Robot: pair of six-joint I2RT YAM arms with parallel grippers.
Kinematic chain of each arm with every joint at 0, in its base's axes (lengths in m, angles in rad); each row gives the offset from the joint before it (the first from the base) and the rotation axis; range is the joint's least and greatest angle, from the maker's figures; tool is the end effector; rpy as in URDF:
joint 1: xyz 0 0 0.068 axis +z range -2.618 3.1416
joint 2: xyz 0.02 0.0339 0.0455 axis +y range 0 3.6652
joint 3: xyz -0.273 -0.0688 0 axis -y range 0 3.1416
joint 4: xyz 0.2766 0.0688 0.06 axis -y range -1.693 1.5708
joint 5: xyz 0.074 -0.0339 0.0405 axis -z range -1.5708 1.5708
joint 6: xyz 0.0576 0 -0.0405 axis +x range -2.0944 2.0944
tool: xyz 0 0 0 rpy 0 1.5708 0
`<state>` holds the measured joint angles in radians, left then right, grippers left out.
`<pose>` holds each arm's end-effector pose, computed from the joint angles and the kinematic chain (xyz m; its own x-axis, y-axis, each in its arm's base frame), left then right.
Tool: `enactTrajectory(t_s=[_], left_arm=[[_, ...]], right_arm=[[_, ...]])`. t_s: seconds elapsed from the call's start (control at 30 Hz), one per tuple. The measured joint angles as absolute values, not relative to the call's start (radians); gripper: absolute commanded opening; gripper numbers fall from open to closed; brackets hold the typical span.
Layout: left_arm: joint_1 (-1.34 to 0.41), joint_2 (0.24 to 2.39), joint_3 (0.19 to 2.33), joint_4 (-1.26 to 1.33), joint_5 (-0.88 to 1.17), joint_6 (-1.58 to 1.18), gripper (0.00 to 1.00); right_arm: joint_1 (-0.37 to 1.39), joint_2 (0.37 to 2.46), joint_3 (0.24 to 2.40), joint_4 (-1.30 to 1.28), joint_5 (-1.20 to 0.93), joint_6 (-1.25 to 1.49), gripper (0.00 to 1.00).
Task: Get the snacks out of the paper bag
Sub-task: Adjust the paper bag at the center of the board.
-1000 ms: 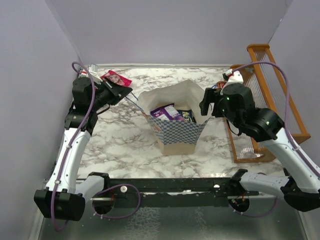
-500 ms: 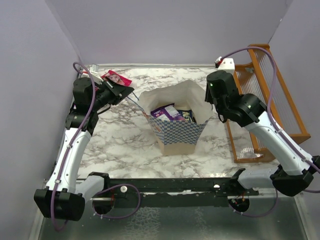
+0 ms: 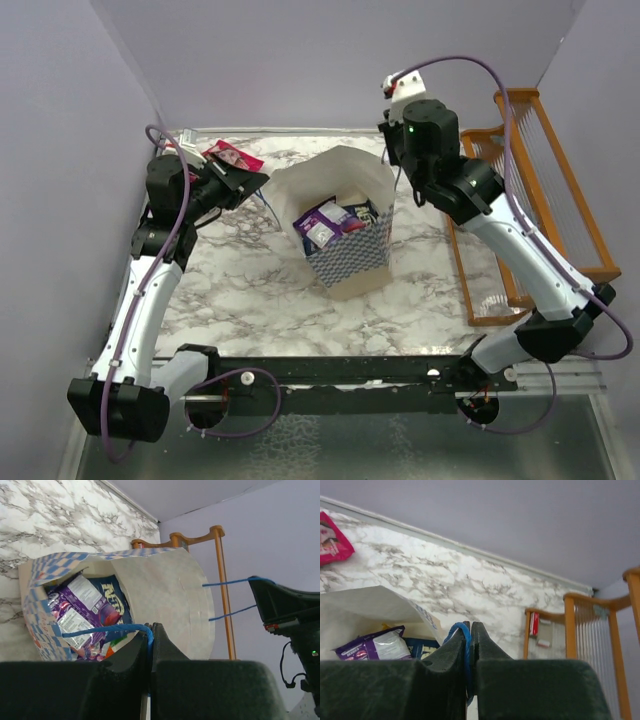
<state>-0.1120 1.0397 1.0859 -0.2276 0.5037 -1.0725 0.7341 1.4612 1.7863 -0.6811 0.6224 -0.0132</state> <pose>0.2728 -0.0587 0.3992 -0.5861 -0.7082 -0.3936 0.1148 0.4083 -0.9056 0.2796 0.2071 0.4880 -0.2569 -0.2463 -0.9345 -0.1420 0.9661 -0.2155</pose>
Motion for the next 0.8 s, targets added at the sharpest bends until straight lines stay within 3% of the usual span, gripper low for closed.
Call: enactTrajectory(t_s=[0.33,0.63,0.8], left_arm=[[-0.160,1.053,1.050,-0.141,0.502,-1.105,0.00],[-0.283,1.036,0.913,-0.112,0.482,-1.092,0.01],[-0.318,0.954,0.806,-0.145,0.477,-1.073,0.13]], right_arm=[[0.669,1.726,2.117,-0.525,0.353,-0.348,0.02],[0.648,1.716,2.000,-0.466,0.073,-0.497,0.02],[0.648,1.709,1.990,-0.447,-0.061,-0.503,0.02]])
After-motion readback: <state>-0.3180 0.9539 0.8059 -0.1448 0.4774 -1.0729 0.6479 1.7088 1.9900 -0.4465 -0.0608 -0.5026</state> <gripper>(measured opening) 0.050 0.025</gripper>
